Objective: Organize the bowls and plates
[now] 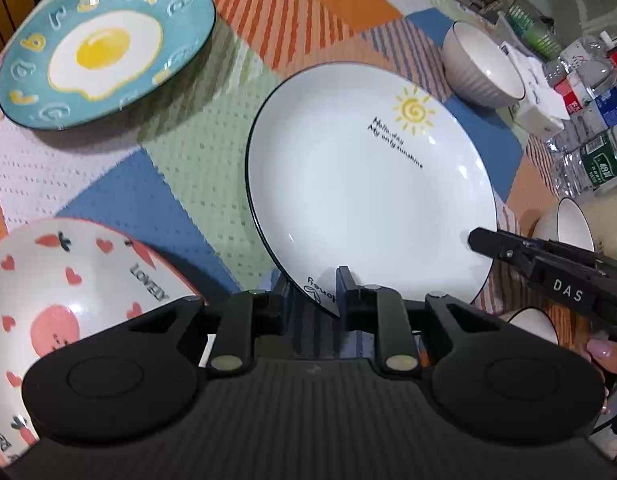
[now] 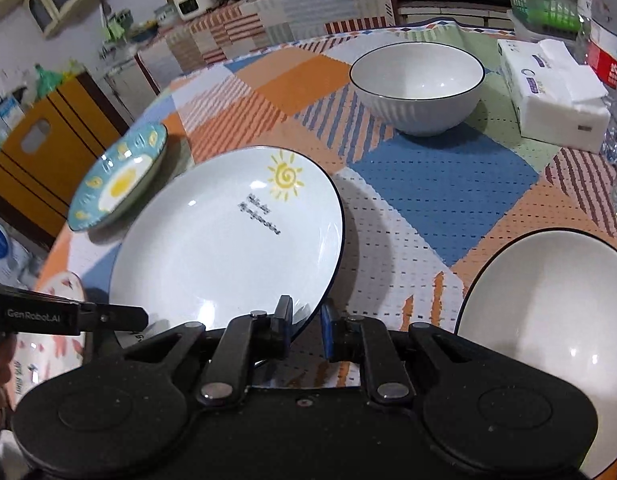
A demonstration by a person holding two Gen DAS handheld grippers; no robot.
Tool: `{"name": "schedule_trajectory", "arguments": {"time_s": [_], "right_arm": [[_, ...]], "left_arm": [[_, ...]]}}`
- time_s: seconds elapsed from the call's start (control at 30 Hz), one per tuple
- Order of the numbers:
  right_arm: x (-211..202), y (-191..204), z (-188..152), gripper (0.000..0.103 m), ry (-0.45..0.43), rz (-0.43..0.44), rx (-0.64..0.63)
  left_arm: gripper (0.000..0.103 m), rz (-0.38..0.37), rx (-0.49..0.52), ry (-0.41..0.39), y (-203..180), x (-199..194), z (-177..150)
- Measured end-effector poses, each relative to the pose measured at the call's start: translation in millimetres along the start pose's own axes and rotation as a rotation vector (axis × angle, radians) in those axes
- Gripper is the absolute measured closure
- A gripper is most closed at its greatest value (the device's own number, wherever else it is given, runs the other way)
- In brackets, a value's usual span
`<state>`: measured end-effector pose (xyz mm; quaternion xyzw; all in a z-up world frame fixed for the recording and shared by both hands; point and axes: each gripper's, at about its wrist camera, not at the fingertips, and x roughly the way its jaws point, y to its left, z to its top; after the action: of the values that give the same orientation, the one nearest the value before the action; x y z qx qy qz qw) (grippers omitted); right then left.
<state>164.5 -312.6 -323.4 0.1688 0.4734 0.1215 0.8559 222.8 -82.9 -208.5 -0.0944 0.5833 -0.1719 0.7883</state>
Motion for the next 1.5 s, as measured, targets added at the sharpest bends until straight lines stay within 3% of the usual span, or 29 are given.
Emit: {"name": "schedule_trajectory", "arguments": {"time_s": [0.07, 0.17, 0.27, 0.63, 0.9, 1.07, 1.3, 1.5], "right_arm": [[0, 1, 2, 0.083, 0.014, -0.013, 0.019], [-6, 2, 5, 0.071, 0.013, -0.022, 0.056], [-19, 3, 6, 0.069, -0.016, -0.024, 0.081], [-102, 63, 4, 0.053, -0.109, 0.013, -0.089], [-152, 121, -3, 0.041, -0.114, 0.079, -0.246], [-170, 151, -13, 0.037, -0.105, 0.135, -0.306], [-171, 190, -33, 0.036, -0.056, 0.177, -0.386], [-154, 217, -49, 0.035, -0.003, 0.210, -0.446]], "left_arm": [[0.080, 0.008, 0.011, 0.008, -3, 0, 1], [0.079, 0.051, 0.078, 0.025, -13, -7, 3], [0.079, 0.088, 0.153, 0.016, -21, -24, 2], [0.076, 0.097, 0.324, -0.045, -30, -121, 3], [0.066, 0.127, 0.367, -0.095, 7, -185, -13], [0.057, 0.142, 0.410, -0.070, 30, -209, -32], [0.050, 0.170, 0.456, -0.007, 58, -220, -57], [0.048, 0.179, 0.518, 0.014, 85, -205, -63]]}}
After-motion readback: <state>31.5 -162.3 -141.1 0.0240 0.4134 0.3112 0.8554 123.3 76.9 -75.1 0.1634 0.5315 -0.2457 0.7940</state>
